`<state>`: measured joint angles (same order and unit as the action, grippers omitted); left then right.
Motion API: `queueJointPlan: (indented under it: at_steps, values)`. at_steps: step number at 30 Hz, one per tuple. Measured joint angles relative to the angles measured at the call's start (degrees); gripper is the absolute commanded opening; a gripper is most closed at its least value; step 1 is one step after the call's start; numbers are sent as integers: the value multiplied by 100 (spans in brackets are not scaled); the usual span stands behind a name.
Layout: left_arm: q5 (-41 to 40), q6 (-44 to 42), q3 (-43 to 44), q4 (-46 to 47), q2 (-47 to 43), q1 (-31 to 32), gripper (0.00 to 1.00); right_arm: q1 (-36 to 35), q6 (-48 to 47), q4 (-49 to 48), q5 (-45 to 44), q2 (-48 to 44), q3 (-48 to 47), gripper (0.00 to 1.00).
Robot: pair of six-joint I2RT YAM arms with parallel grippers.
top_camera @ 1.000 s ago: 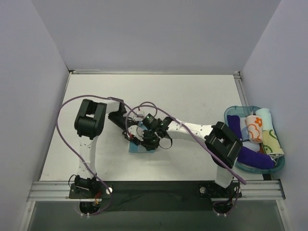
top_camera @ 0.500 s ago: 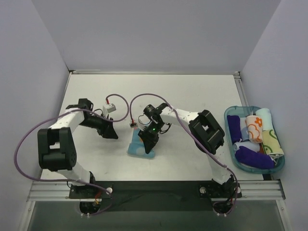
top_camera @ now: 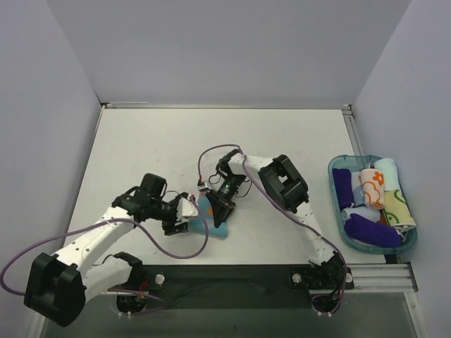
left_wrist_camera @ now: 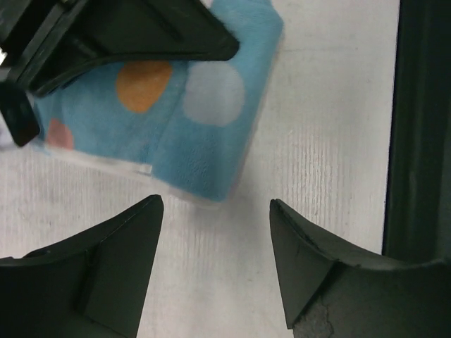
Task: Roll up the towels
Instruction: Roll the towel
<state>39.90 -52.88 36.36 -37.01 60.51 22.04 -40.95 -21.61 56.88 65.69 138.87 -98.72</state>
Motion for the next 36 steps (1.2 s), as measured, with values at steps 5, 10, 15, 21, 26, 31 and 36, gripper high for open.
queueJointPlan:
  at_steps: [5,10,15,21,26,31,36]
  values:
    - [-800,-155,-376,734,-76,1381,73,85,52,291,81,188,-74,0]
    - [-1419,-345,-564,1419,109,2221,73,125,52,466,20,313,-286,0]
    - [-1985,-544,-850,2170,466,2719,74,129,57,590,-133,367,-459,0]
    - [-2625,-713,-1126,2809,623,3047,66,140,39,684,-238,424,-588,0]
    - [-2811,-612,-1126,2909,658,3082,74,149,44,688,-304,424,-616,0]
    - [-2935,-348,-1152,2793,330,3108,79,151,105,741,-439,428,-706,0]
    - [-2942,-184,-850,2590,424,3108,79,151,181,870,-542,509,-855,0]
